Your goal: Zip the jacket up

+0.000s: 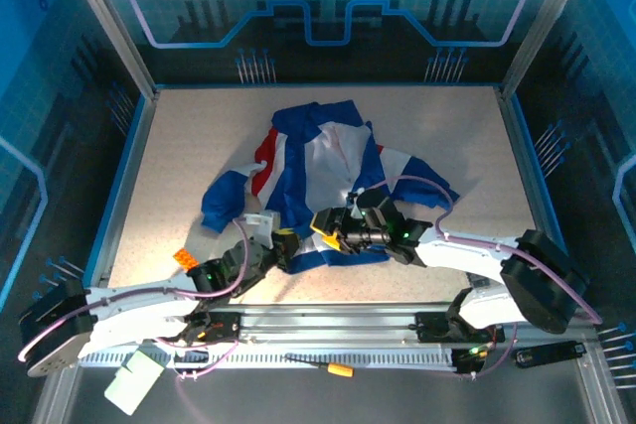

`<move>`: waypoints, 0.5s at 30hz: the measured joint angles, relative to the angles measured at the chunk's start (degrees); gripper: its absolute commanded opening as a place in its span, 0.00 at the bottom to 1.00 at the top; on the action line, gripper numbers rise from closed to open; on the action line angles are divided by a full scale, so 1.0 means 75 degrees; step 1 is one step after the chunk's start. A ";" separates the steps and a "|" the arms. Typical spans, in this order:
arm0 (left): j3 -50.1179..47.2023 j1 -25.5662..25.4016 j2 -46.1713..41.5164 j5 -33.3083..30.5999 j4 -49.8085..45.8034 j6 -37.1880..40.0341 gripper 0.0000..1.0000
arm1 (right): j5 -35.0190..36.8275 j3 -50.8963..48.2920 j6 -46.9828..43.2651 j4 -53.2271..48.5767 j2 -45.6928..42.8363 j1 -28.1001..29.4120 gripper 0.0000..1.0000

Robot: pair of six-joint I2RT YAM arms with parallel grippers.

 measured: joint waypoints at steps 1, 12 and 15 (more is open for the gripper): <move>0.0032 0.0000 0.0093 0.0020 0.0032 -0.0055 0.00 | 0.0015 -0.0017 0.0108 0.0157 0.0076 0.0015 0.59; 0.0172 0.0000 0.0478 0.0210 0.0458 -0.0388 0.00 | 0.0044 -0.0041 0.0868 0.1297 0.0676 0.0114 0.55; 0.0172 0.0000 0.0484 0.0213 0.0458 -0.0388 0.00 | 0.0052 -0.0041 0.1029 0.1582 0.0863 0.0137 0.41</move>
